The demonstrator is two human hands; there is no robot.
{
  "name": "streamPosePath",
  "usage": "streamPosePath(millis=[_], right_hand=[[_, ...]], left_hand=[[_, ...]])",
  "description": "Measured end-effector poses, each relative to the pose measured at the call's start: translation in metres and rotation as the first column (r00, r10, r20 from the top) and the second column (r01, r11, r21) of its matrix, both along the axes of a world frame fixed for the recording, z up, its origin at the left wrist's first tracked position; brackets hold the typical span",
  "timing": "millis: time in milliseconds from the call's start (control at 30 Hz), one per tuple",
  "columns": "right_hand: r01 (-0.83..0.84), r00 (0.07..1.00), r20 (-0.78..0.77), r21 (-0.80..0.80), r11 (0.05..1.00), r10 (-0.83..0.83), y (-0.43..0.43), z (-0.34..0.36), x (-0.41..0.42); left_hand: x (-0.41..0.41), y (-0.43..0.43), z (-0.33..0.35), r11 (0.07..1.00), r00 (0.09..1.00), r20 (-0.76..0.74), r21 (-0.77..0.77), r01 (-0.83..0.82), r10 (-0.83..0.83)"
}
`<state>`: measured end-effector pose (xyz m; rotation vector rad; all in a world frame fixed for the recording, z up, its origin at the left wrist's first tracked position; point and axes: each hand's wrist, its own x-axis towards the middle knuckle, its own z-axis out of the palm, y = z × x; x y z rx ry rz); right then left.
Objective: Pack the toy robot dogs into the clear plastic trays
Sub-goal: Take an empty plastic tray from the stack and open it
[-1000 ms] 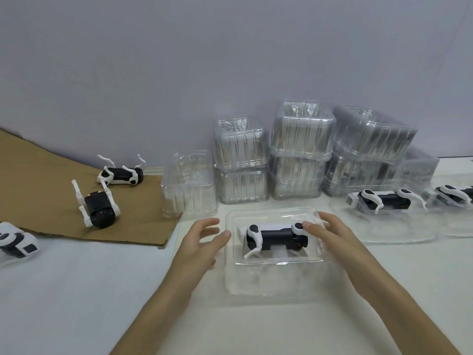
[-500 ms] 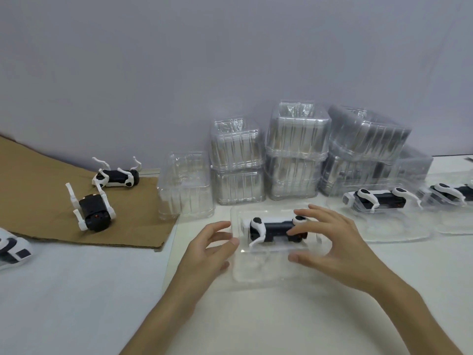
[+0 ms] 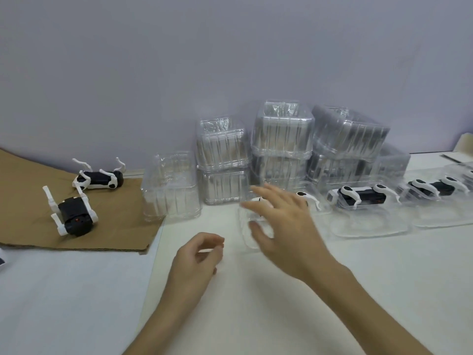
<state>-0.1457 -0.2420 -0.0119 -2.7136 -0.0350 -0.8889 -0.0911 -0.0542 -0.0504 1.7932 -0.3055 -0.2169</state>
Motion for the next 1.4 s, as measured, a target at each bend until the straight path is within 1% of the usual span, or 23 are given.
streamPosePath(millis=[33,100,167,200,267,300,367,733,933,1000,1067,1133,1400], right_hand=[[-0.036,0.995,-0.096,-0.081,0.996,0.028,0.007,0.003,0.011],[-0.026,0.964,-0.265,-0.178,0.984,-0.023,0.012,0.006,0.033],[0.055,0.928,-0.352,-0.196,0.979,-0.123,0.004,0.003,0.049],[0.096,0.916,-0.372,-0.162,0.982,-0.151,-0.001,0.0,0.053],[0.151,0.914,-0.368,-0.089,0.985,-0.173,-0.01,-0.007,0.053],[0.165,0.919,-0.348,-0.084,0.983,-0.184,-0.014,-0.01,0.051],[0.184,0.924,-0.324,-0.089,0.979,-0.203,-0.022,-0.014,0.046],[0.243,0.902,-0.334,-0.131,0.961,-0.274,-0.063,-0.01,0.018],[0.248,0.906,-0.319,-0.132,0.96,-0.278,-0.064,-0.011,0.019],[0.217,0.908,-0.333,-0.145,0.965,-0.254,-0.064,-0.012,0.019],[0.161,0.924,-0.334,-0.1,0.982,-0.185,-0.064,-0.011,0.014],[0.127,0.946,-0.296,-0.028,0.991,-0.13,-0.068,-0.009,0.008],[0.184,0.935,-0.301,-0.043,0.982,-0.188,-0.08,-0.02,-0.007]], left_hand=[[0.002,0.001,0.001,1.0,1.0,-0.001,-0.007,-0.029,0.029],[0.005,0.005,0.002,0.998,0.998,-0.012,-0.014,-0.066,0.066],[0.009,0.009,0.002,0.996,0.996,-0.029,-0.019,-0.089,0.088],[0.011,0.01,0.002,0.995,0.995,-0.038,-0.024,-0.097,0.096],[0.012,0.011,0.001,0.994,0.993,-0.049,-0.031,-0.106,0.104],[0.013,0.01,0.001,0.994,0.993,-0.049,-0.032,-0.105,0.103],[0.013,0.01,-0.001,0.994,0.994,-0.047,-0.026,-0.102,0.101],[0.013,0.01,-0.002,0.994,0.994,-0.035,-0.012,-0.105,0.104],[0.012,0.009,-0.002,0.994,0.994,-0.025,-0.007,-0.106,0.106],[0.012,0.009,-0.002,0.994,0.994,-0.018,-0.003,-0.108,0.108],[0.011,0.009,-0.003,0.995,0.994,-0.013,-0.003,-0.105,0.105],[0.011,0.009,-0.003,0.995,0.995,-0.01,-0.001,-0.101,0.101],[0.012,0.007,-0.007,0.995,0.995,0.002,0.018,-0.099,0.099]])
